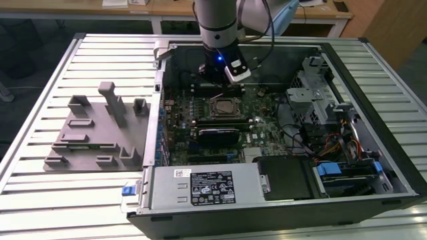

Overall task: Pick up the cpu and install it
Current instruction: 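Install the first cpu locking lever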

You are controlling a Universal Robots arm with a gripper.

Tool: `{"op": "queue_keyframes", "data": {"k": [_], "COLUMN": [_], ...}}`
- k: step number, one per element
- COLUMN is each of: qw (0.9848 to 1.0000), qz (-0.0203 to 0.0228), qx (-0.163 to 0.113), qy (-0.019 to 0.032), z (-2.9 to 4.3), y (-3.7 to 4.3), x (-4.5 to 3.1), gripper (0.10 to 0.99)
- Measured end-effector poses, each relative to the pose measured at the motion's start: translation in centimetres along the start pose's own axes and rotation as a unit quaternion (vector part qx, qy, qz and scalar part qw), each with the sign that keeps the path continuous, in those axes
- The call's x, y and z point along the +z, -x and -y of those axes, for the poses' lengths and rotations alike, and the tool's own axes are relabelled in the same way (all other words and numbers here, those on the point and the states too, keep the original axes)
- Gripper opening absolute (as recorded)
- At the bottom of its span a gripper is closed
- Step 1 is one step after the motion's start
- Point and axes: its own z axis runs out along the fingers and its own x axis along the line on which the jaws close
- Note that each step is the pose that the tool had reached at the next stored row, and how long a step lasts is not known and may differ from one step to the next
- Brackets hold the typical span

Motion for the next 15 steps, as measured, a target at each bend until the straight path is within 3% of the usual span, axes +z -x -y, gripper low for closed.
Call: {"op": "queue_keyframes", "data": {"k": [10, 15], "qw": [1.0, 0.9999], "qz": [0.0013, 0.0104], "qx": [0.003, 0.002], "qy": [-0.0008, 0.0005], "z": [-0.5, -0.45], "y": [-0.15, -0.21], "x": [0.47, 0.84], "gripper": [0.106, 0.106]}}
